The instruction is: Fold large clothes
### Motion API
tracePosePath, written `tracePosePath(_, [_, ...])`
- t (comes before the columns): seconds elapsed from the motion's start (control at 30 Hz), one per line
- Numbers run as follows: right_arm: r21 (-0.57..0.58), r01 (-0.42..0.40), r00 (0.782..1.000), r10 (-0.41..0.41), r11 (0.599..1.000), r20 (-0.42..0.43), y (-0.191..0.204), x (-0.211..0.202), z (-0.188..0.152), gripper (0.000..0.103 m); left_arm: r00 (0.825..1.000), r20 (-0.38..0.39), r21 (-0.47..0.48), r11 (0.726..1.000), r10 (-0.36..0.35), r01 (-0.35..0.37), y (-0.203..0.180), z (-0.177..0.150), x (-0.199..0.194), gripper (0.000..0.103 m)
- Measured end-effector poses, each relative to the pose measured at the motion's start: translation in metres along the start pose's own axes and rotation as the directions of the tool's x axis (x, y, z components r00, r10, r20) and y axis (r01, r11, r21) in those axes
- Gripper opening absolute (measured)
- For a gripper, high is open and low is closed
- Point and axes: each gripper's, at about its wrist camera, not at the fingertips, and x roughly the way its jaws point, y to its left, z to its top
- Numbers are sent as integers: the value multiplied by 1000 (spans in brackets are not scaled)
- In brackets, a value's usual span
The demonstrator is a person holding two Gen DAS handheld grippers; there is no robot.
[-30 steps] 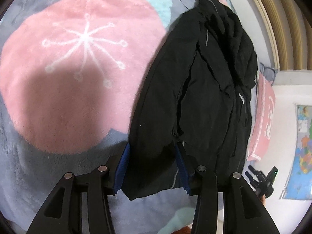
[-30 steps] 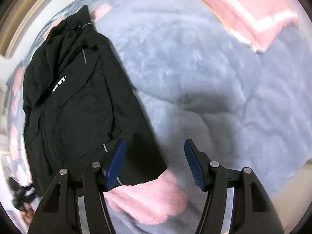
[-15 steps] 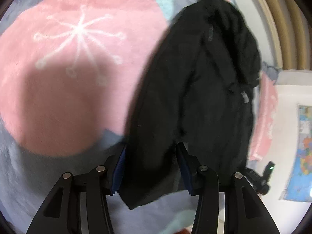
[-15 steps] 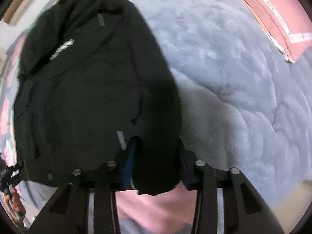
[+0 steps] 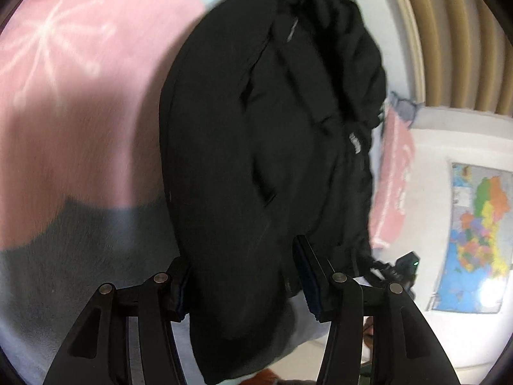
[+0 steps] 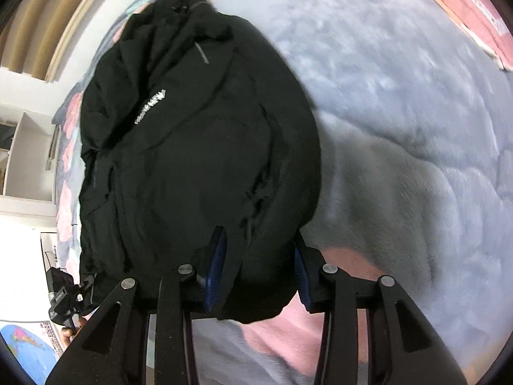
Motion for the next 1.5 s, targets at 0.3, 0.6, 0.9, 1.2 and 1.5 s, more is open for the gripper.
tracePosePath(0.3, [-20,50,998,-50,999,-29,-6,11,-1,38,999,24,26,999,46,-46,-13,-1,4,35])
tracePosePath(0.6, [-121,73,996,-66,990,63,32,-31,11,21,992,122,186,982,-12,-11,-74,15,-31,22])
tracePosePath(0.9, [-156,-36,979,66,987,191,70,-102,72,20,954,262,249,965,-147,80,-123,67,-89,21])
tracePosePath(1.2, [-206,-59,952,117,977,282,137,-129,175,20,919,350,317,946,-184,69,-184,152,-124,21])
tracePosePath(1.5, [-197,21,958,37,980,285,196,-62,313,21,924,368,221,975,-105,23,-206,298,-77,21])
